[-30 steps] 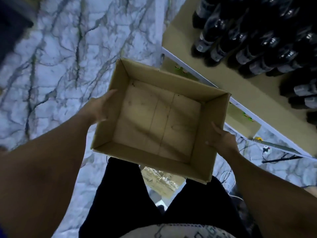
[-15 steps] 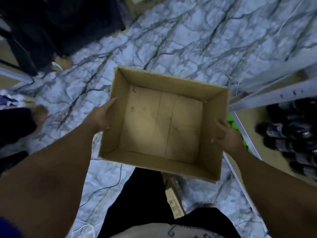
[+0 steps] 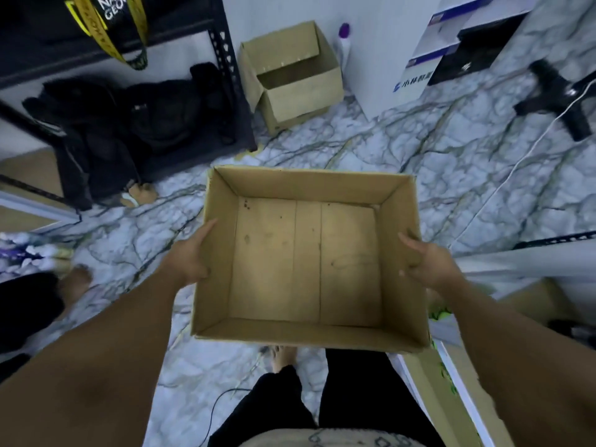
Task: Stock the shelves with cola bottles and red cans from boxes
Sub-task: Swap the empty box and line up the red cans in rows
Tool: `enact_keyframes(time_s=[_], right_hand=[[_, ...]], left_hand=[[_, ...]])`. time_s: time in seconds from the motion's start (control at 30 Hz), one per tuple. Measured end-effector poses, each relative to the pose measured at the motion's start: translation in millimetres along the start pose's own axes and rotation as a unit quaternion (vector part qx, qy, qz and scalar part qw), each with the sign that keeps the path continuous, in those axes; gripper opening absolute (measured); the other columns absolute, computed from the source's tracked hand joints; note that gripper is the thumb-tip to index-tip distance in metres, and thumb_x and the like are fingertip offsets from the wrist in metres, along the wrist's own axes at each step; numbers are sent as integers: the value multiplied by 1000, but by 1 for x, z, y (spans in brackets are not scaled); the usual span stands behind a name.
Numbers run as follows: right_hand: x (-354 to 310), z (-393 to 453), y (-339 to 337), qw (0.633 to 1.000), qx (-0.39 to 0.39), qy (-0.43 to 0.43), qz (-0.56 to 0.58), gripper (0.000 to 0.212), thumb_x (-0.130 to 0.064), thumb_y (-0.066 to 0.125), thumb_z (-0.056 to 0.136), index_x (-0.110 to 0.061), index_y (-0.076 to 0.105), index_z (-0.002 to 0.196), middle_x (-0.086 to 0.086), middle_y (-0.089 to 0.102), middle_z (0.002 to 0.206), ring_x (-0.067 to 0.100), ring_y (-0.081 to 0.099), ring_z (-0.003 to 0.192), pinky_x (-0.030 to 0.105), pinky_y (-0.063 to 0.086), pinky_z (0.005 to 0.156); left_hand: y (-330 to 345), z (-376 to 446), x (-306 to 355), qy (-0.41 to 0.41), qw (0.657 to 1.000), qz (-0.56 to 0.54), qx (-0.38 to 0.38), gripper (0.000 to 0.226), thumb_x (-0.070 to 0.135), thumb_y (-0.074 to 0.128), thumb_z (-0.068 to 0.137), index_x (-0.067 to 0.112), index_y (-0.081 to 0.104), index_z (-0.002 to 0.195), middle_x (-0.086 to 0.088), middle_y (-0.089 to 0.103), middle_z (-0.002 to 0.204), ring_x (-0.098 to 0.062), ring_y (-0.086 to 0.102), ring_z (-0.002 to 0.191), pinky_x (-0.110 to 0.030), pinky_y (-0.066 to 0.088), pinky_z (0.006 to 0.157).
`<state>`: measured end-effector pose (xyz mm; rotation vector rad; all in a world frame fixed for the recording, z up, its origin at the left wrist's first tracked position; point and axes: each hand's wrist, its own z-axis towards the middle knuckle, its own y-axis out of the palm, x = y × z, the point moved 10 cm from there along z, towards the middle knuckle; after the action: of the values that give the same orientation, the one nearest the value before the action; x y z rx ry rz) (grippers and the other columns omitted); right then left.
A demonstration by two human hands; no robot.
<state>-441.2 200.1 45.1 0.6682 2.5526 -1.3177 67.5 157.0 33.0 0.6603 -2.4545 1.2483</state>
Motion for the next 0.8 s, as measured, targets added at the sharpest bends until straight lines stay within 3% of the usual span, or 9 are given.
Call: enact_keyframes(time_s=[0.13, 0.23, 0.37, 0.43, 0.6, 0.7, 0.8], right_hand=[[11, 70, -57, 1000, -11, 3, -17, 98, -14, 89, 75, -26, 34, 156, 13, 48, 152, 26, 57, 129, 30, 45, 103], [11, 131, -104, 999, -28, -6, -45, 97, -15, 86, 79, -23, 29, 158, 15, 51, 149, 29, 55, 130, 25, 43, 97], [8, 204, -163, 996, -24, -20, -83, 93, -16, 84, 82, -22, 30, 158, 19, 52, 147, 34, 54, 130, 34, 44, 104], [7, 241, -187, 996, -26, -19, -80, 92, -14, 84, 82, -25, 32, 157, 19, 52, 147, 34, 54, 129, 32, 44, 102], [0, 332, -225, 997, -42, -17, -65, 91, -10, 83, 82, -32, 35, 156, 14, 55, 145, 21, 65, 94, 20, 48, 79], [-3, 386, -239, 995, -49, -16, -83, 93, -10, 84, 80, -31, 33, 156, 16, 56, 144, 29, 64, 113, 30, 51, 92], [-9, 437, -246, 995, -47, -21, -86, 88, -6, 80, 84, -27, 34, 156, 10, 43, 156, 30, 58, 125, 29, 47, 96]], left_hand=[[-10, 64, 38, -9, 1000, -3, -1, 132, -5, 72, 64, 79, 5, 140, -15, 70, 112, -30, 71, 85, -53, 62, 71], [-17, 105, 74, -44, 999, -31, -7, 128, -9, 72, 67, 65, 11, 152, -15, 69, 107, -30, 70, 83, -52, 62, 72], [-27, 159, 112, -65, 996, -66, -2, 123, -9, 72, 70, 56, 15, 157, -15, 70, 110, -31, 71, 84, -52, 62, 72], [-31, 185, 127, -76, 994, -81, 2, 121, -8, 72, 71, 55, 15, 157, -16, 69, 112, -33, 71, 84, -51, 62, 70], [-40, 256, 152, -90, 988, -120, 21, 117, -13, 70, 72, 42, 20, 161, -6, 62, 116, -32, 68, 99, -47, 60, 82], [-39, 303, 158, -93, 987, -130, 21, 116, -12, 69, 71, 44, 20, 161, -16, 67, 113, -31, 70, 90, -44, 61, 76], [-30, 356, 155, -113, 984, -139, 9, 117, -10, 65, 72, 56, 18, 157, -26, 71, 104, -35, 69, 72, -48, 59, 61]])
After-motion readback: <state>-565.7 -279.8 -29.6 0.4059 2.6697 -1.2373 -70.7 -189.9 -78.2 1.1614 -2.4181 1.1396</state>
